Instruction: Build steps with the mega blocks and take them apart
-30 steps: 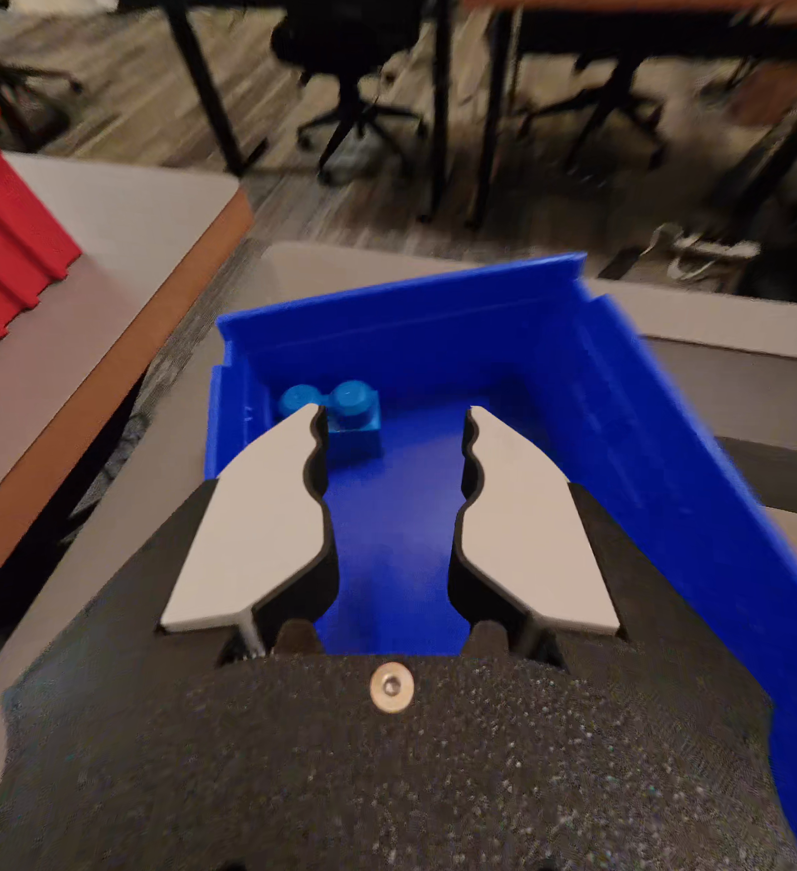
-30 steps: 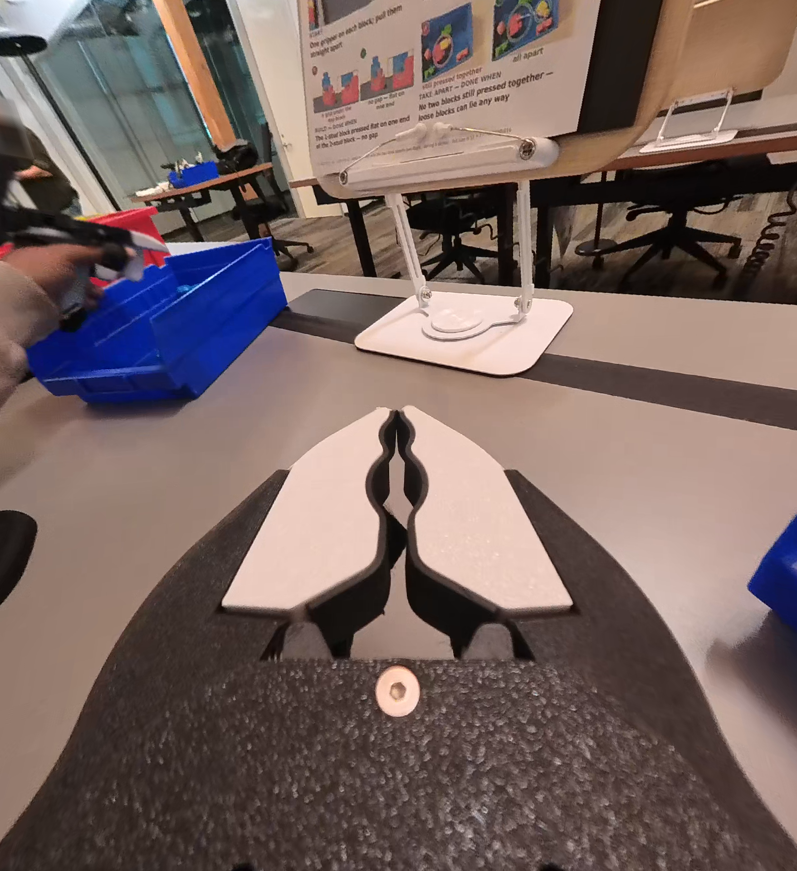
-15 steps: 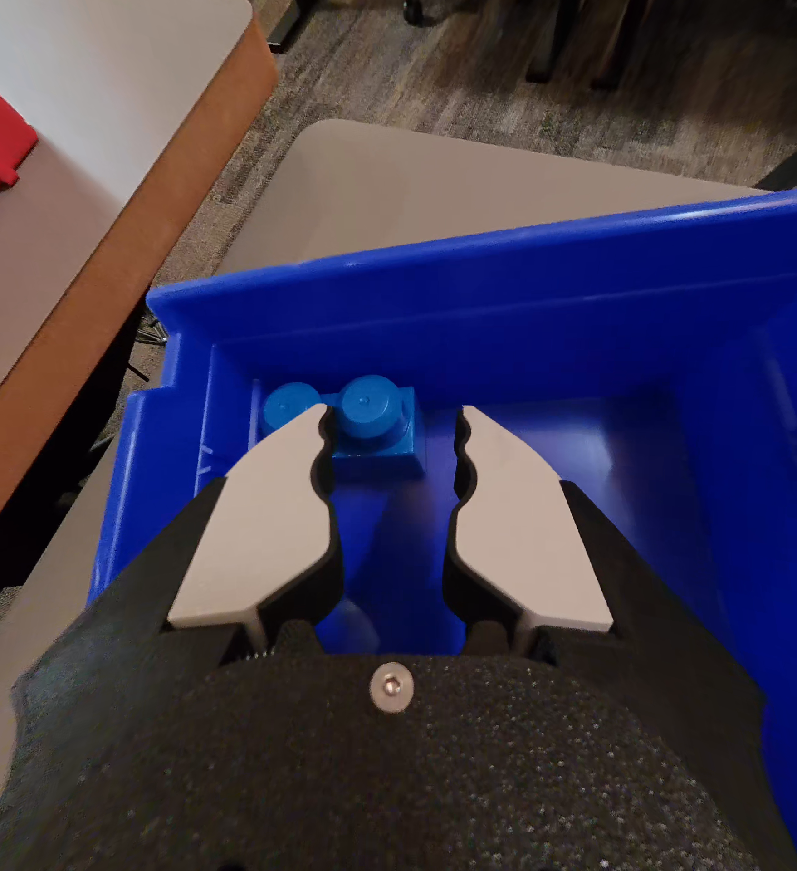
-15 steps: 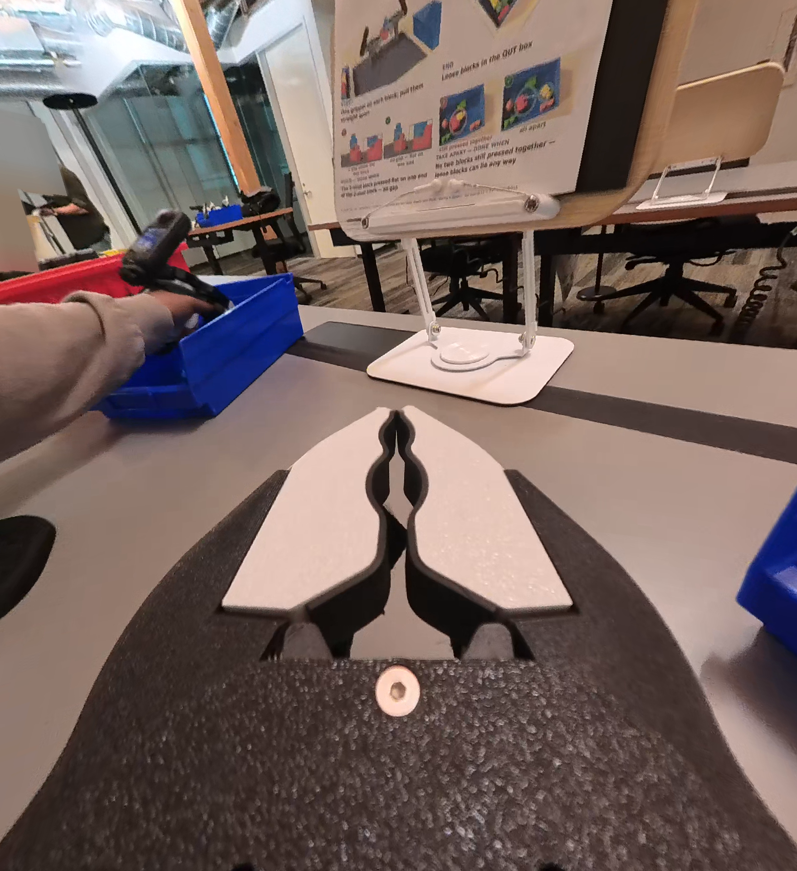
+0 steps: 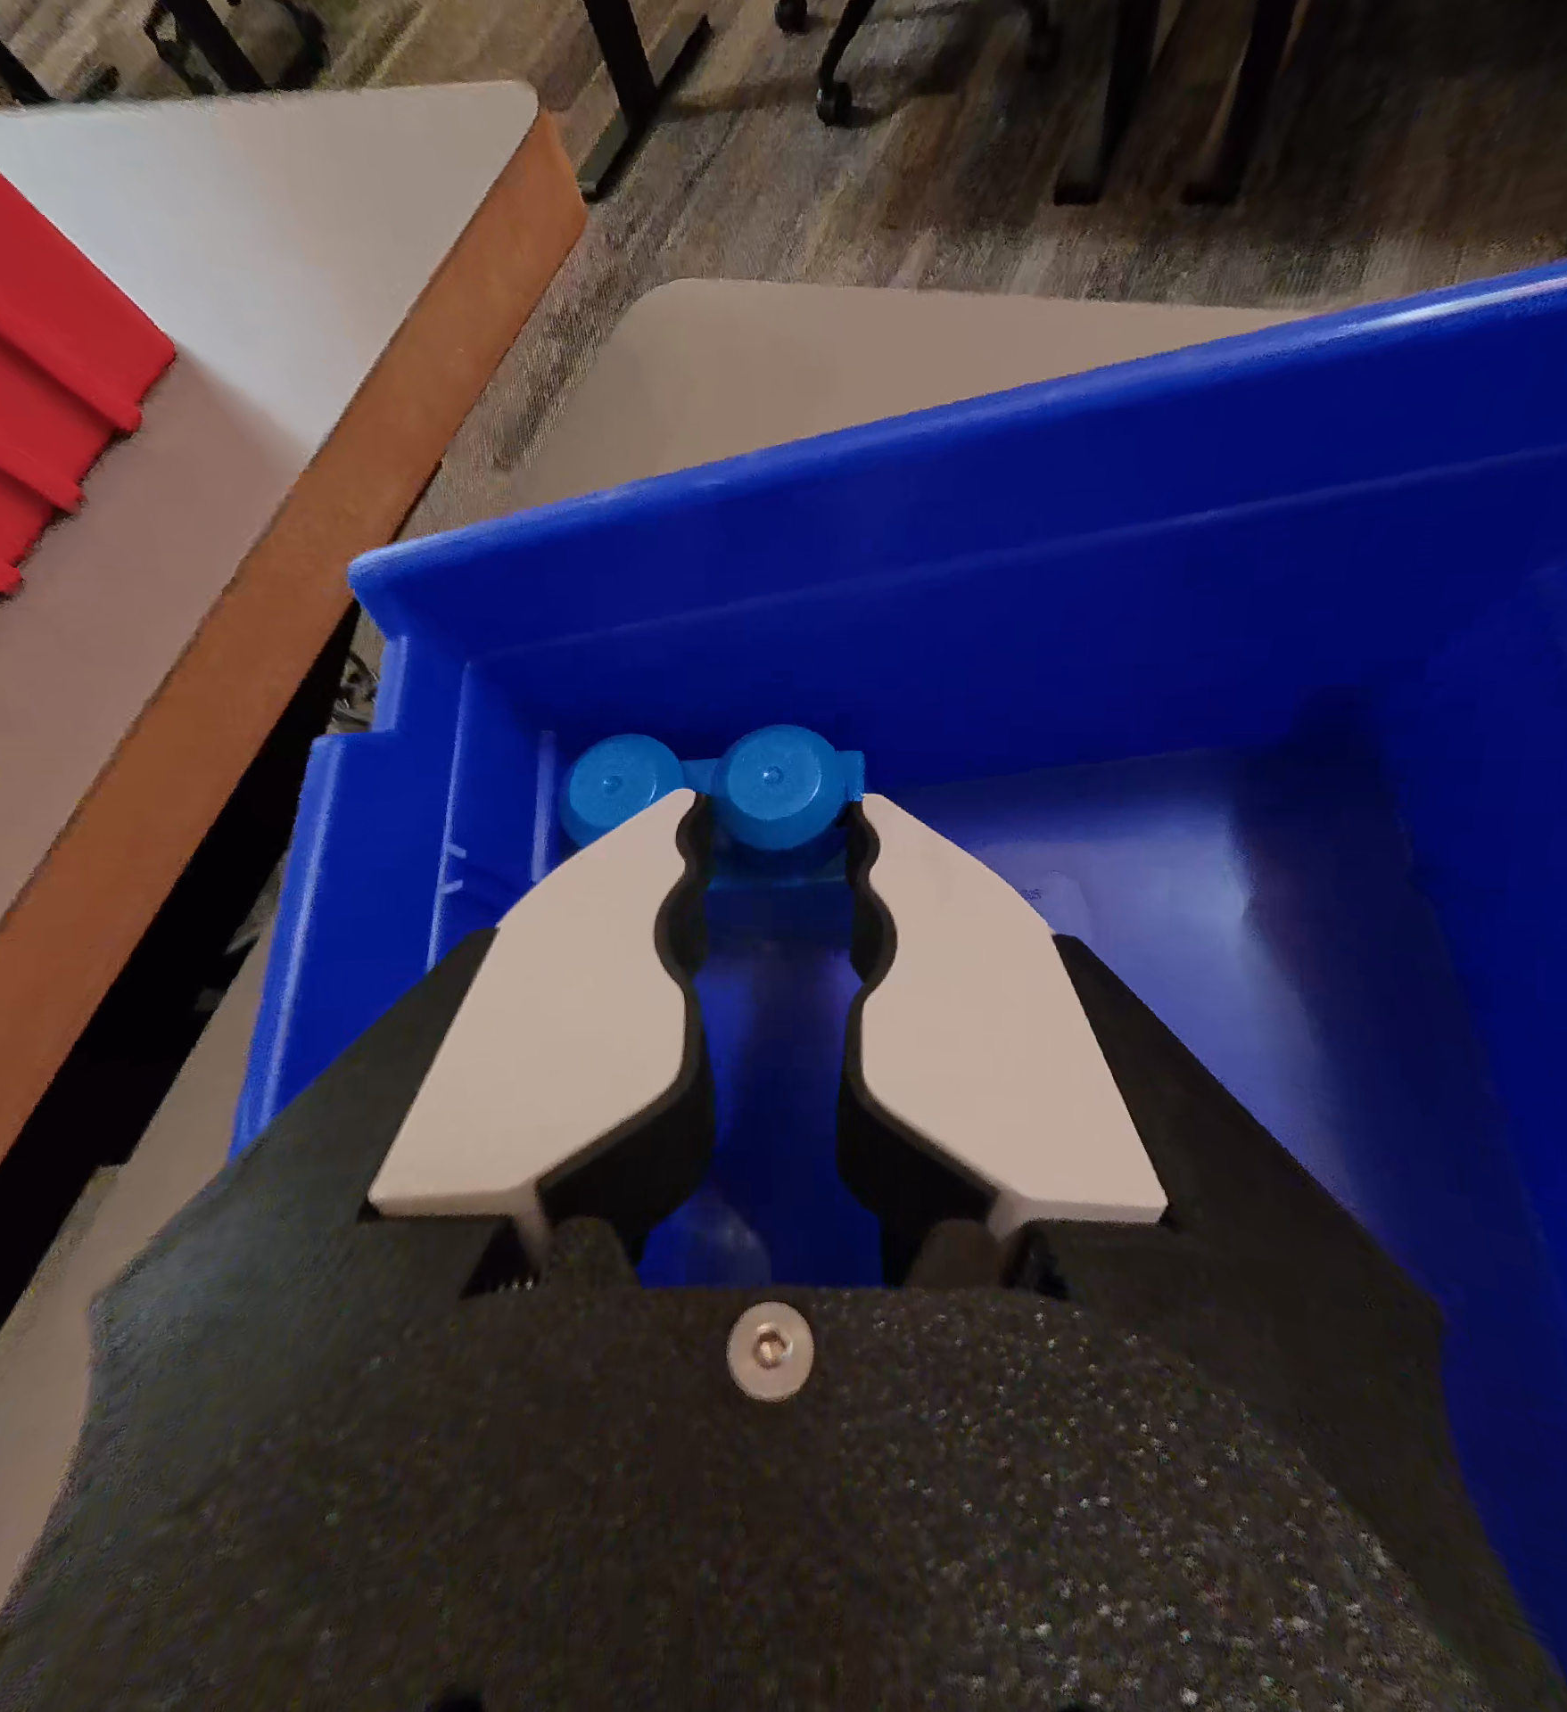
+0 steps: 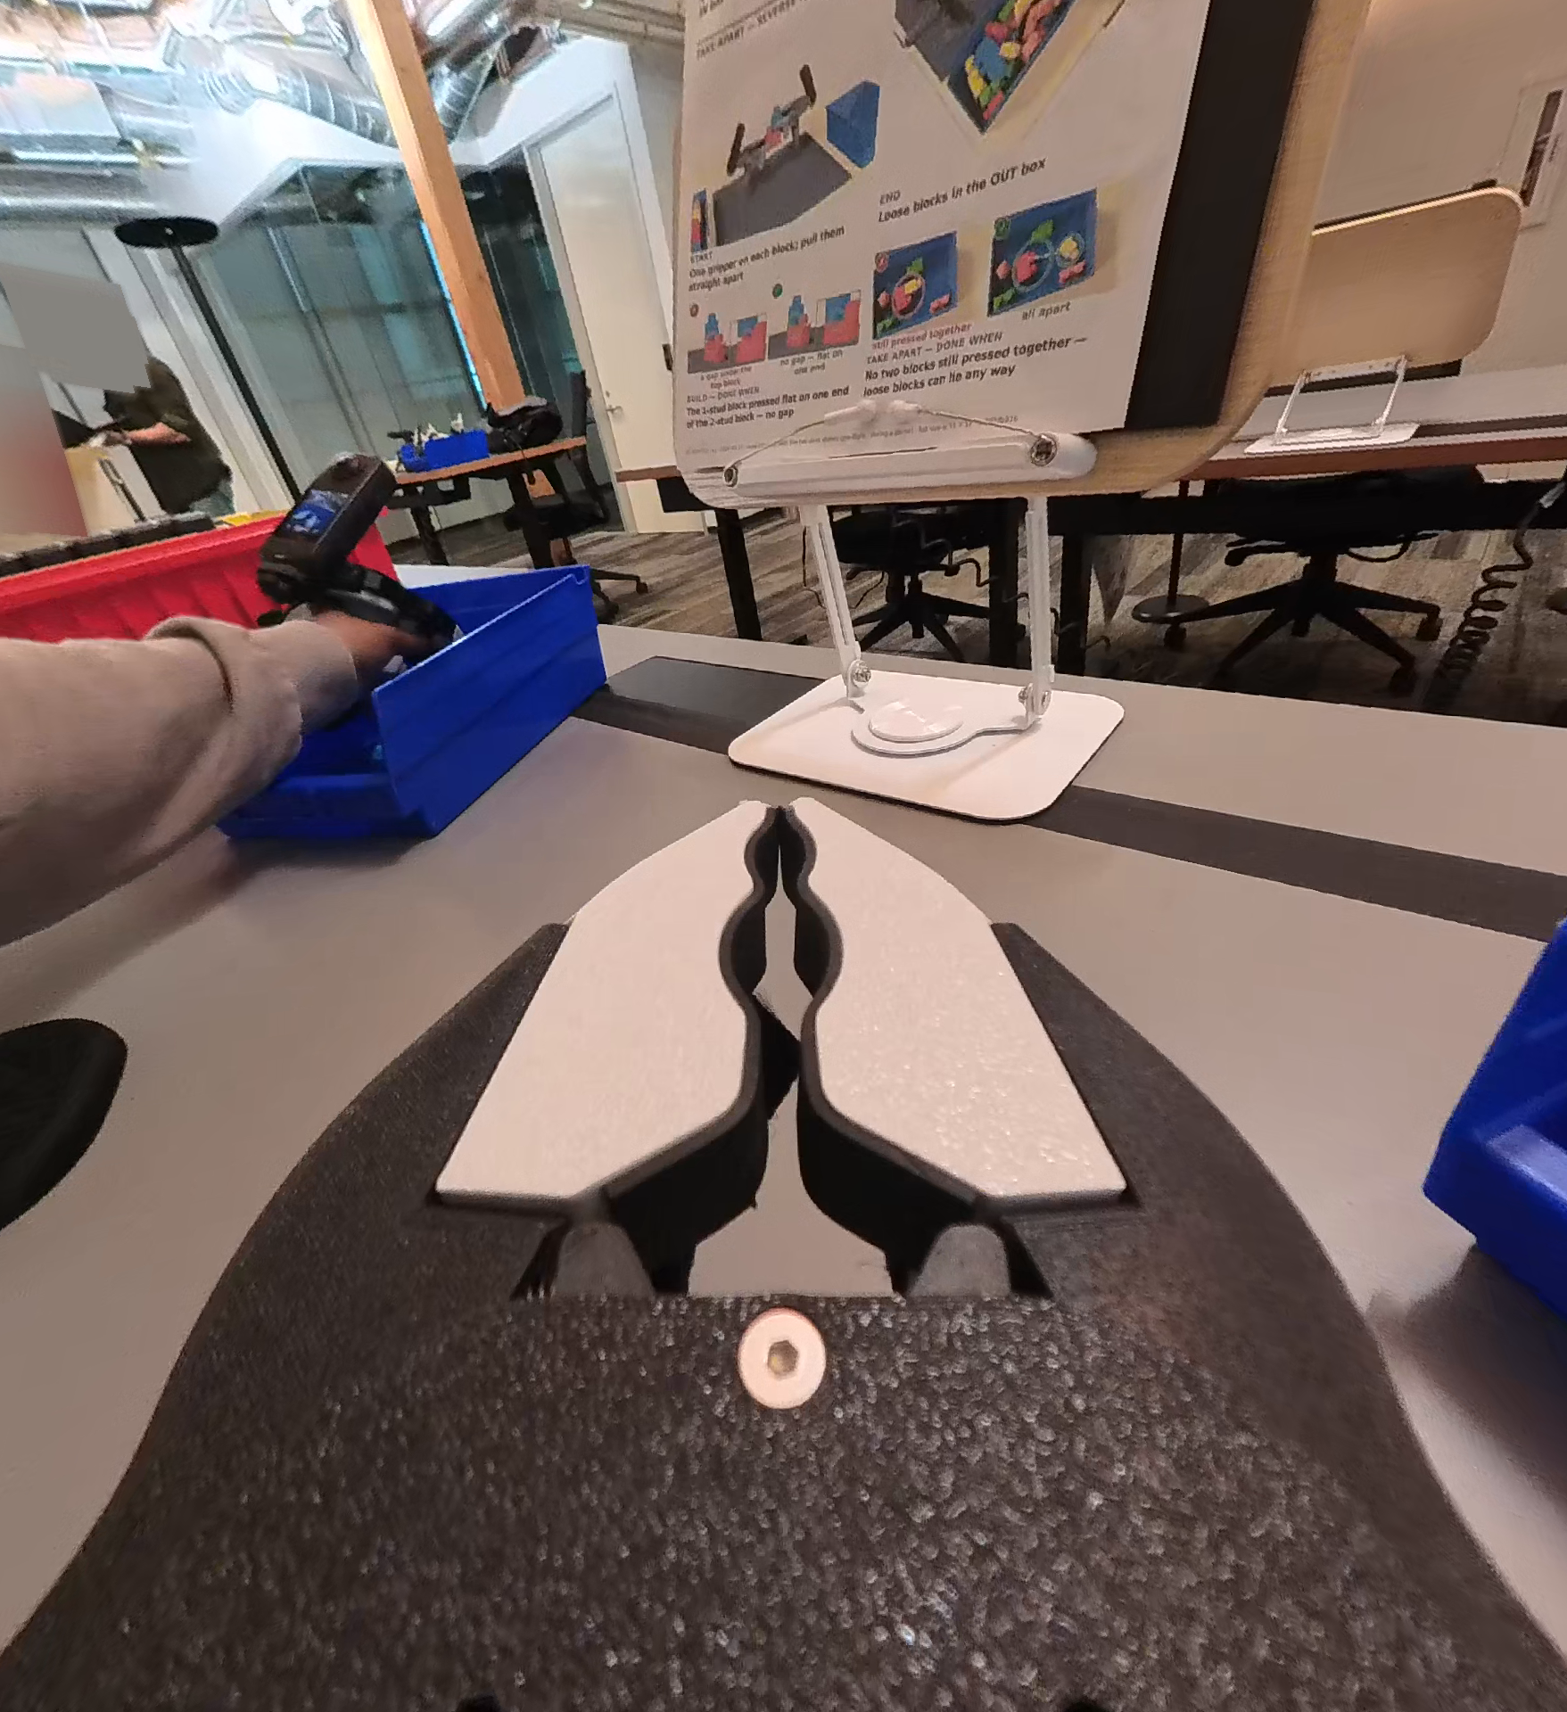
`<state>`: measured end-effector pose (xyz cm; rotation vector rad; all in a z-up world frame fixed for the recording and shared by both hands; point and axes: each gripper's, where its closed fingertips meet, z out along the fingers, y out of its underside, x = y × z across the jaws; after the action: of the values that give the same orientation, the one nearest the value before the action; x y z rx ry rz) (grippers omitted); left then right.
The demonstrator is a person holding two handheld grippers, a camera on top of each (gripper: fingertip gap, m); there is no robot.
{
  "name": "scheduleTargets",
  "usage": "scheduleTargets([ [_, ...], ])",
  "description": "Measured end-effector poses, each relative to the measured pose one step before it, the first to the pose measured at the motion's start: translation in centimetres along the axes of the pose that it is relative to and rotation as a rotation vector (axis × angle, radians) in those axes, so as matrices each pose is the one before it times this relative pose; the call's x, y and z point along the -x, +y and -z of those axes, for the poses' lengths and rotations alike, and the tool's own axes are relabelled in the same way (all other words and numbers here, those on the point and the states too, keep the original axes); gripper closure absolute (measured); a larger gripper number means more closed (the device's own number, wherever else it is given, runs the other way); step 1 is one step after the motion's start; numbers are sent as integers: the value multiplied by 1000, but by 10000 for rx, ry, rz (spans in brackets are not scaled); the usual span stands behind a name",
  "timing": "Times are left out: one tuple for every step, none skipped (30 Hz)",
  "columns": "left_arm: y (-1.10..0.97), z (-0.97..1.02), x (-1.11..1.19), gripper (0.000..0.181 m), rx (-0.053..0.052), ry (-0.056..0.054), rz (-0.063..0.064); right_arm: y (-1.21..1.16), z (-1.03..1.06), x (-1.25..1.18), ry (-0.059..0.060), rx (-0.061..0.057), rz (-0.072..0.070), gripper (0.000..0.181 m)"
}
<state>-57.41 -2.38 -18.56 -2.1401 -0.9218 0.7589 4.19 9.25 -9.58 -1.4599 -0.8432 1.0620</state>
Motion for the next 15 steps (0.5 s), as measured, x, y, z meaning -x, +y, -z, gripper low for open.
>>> scheduleTargets([
  [-311,468,-93,153,-216,10,-147,-50,62,-48,8,-16,-25,181],
  [-460,638,-193,153,-251,98,-122,-7,27,-48,8,0,-5,181],
  [-566,830,-248,153,-292,152,-98,15,19,-14,-1,6,-3,181],
  [-697,1027,-254,153,-356,163,-118,7,-3,41,-20,4,-3,181],
  [-780,1195,-367,154,-382,203,-145,-3,-2,80,-29,-2,18,181],
  [-856,1371,-542,153,-398,277,-163,7,-35,93,-23,9,40,181],
  [-960,1560,-794,153,-428,376,-187,32,-48,125,-28,16,56,181],
  [-1042,1717,-1122,153,-436,483,-255,51,-52,137,-38,24,59,181],
  [-1099,1829,-1443,154,-462,553,-321,44,-51,175,-50,17,55,181],
  [-1125,1883,-1673,153,-475,529,-369,47,-57,194,-55,18,54,181],
  [-1085,1828,-1914,154,-436,526,-436,36,-50,173,-45,19,48,181],
  [-994,1707,-2100,154,-352,539,-420,27,-42,166,-47,23,47,181],
  [-978,1598,-2178,154,-317,539,-352,49,-53,193,-62,31,56,181],
  [-1015,1509,-2250,154,-327,540,-339,57,-56,211,-73,37,68,181],
  [-1030,1386,-2340,154,-306,580,-340,32,-54,263,-108,32,87,181],
])
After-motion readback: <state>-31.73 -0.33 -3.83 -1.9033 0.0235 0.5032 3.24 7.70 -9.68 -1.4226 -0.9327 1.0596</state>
